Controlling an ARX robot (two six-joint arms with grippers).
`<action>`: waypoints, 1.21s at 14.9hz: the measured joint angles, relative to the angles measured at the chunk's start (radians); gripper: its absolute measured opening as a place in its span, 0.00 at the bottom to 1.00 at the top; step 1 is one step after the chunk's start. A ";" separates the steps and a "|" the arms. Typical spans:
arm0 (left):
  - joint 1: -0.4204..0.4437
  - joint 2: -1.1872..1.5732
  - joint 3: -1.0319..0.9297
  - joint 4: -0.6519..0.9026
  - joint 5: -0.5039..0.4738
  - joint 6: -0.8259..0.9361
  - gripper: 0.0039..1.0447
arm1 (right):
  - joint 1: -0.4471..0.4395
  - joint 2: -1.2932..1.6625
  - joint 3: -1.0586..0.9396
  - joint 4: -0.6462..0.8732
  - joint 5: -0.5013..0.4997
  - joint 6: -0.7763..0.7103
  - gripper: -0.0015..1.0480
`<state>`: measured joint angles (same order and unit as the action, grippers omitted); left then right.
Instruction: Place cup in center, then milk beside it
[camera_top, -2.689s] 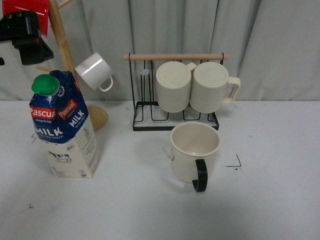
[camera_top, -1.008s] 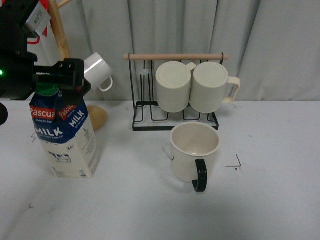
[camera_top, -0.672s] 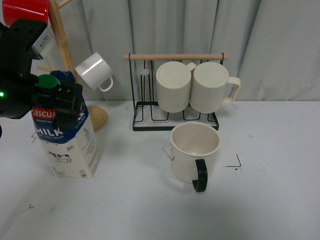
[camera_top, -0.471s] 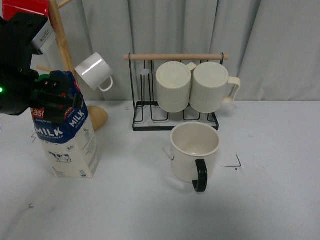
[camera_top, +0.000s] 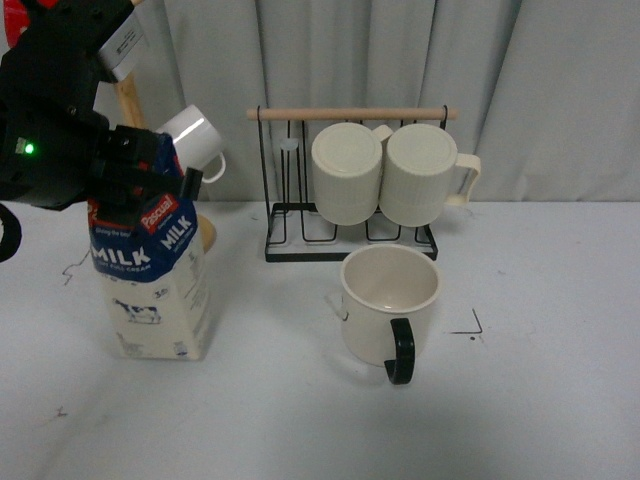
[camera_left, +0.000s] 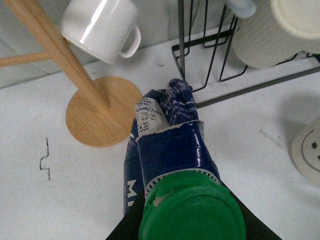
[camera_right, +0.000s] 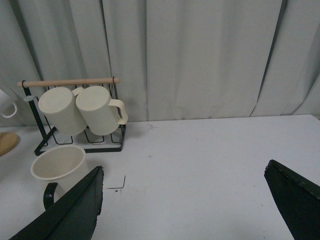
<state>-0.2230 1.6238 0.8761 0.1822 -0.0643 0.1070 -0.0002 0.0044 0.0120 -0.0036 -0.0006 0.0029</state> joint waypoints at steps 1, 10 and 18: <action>-0.023 -0.010 0.018 0.000 -0.005 -0.010 0.20 | 0.000 0.000 0.000 0.000 0.000 0.000 0.94; -0.215 0.114 0.091 0.089 -0.111 -0.115 0.19 | 0.000 0.000 0.000 0.000 0.000 0.000 0.94; -0.277 0.119 0.077 0.101 -0.119 -0.126 0.19 | 0.000 0.000 0.000 0.000 0.000 0.000 0.94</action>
<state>-0.5003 1.7432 0.9531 0.2832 -0.1833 -0.0189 -0.0002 0.0044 0.0116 -0.0036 -0.0006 0.0025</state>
